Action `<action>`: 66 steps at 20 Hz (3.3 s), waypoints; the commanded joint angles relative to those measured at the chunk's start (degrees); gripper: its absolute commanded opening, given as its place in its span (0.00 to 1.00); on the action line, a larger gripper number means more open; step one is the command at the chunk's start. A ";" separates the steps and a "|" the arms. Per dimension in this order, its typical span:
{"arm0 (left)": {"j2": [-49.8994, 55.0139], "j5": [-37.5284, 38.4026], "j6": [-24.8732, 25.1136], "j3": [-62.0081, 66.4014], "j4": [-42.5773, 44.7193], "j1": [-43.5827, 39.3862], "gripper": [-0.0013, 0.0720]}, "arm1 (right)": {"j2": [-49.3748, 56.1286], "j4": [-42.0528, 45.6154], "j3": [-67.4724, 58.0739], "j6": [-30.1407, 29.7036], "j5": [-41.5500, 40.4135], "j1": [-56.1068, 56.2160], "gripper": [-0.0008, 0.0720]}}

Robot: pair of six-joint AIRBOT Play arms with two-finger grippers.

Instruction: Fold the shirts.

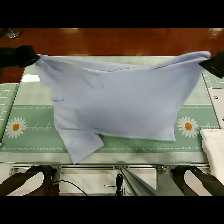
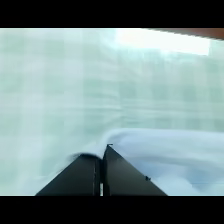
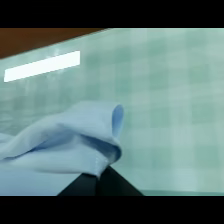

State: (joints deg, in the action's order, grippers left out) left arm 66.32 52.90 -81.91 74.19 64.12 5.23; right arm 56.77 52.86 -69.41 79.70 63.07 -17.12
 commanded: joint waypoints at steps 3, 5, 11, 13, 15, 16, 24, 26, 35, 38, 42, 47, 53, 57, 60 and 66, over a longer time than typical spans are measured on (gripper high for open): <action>10.03 -11.91 0.17 -0.87 -8.35 -3.28 0.05 | 23.39 -18.01 -3.43 -4.76 -11.82 0.02 0.04; 11.19 -11.87 0.17 -0.90 -8.70 -3.63 0.07 | 30.91 -23.85 -6.75 -4.85 -11.89 0.02 0.14; 11.06 3.37 -1.29 3.61 -0.79 2.32 0.98 | 36.57 -29.46 -15.32 -4.98 -0.35 -6.38 0.88; 11.06 16.85 -3.08 5.16 2.78 8.94 0.97 | 35.36 -25.07 -18.14 -5.25 11.78 -12.74 0.88; 10.99 30.25 -3.02 2.82 2.80 15.41 0.98 | 32.61 -13.31 -18.23 -9.20 24.55 -17.68 0.88; 10.25 32.85 -3.15 -0.92 2.75 17.92 0.97 | 30.12 -4.79 -16.00 -8.92 26.29 -19.02 0.88; -0.70 16.61 5.16 -39.56 -13.90 25.88 0.97 | 4.13 -9.03 29.83 -11.85 4.39 -21.27 0.87; -0.63 13.90 10.40 -42.99 -21.86 26.47 0.97 | 1.27 -13.29 33.66 -14.25 4.98 -21.24 0.87; 8.17 10.05 19.76 -43.93 -33.59 17.66 0.97 | 0.09 -13.33 34.47 -13.49 6.51 -21.27 0.87; 10.36 10.12 21.05 -42.51 -34.40 14.88 0.75 | 0.50 -3.78 30.47 -8.20 3.85 -23.19 0.87; 10.29 12.17 21.44 -39.28 -34.36 15.82 0.05 | 0.52 16.35 29.55 1.49 8.33 -25.97 0.87; 10.29 13.60 21.51 -37.99 -34.40 15.69 0.05 | 2.99 10.16 37.92 1.31 8.13 -22.77 0.87; 10.29 13.62 22.73 -37.99 -34.42 15.69 0.05 | 12.09 -1.84 35.39 -2.36 0.17 -11.76 0.87; 10.29 13.62 22.71 -37.99 -34.40 15.69 0.05 | 18.60 -3.48 30.67 -2.19 -1.70 -6.27 0.86; 10.29 13.73 22.73 -37.99 -34.42 15.69 0.05 | 21.64 -3.39 27.21 -1.57 -1.55 -2.40 0.33; 5.49 17.14 25.77 -26.53 -59.39 14.19 0.05 | 18.67 -2.91 3.58 1.79 2.32 1.81 0.03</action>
State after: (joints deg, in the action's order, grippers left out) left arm 74.48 68.38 -58.37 41.10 19.97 20.40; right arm 76.86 50.04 -53.95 78.41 63.96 -17.30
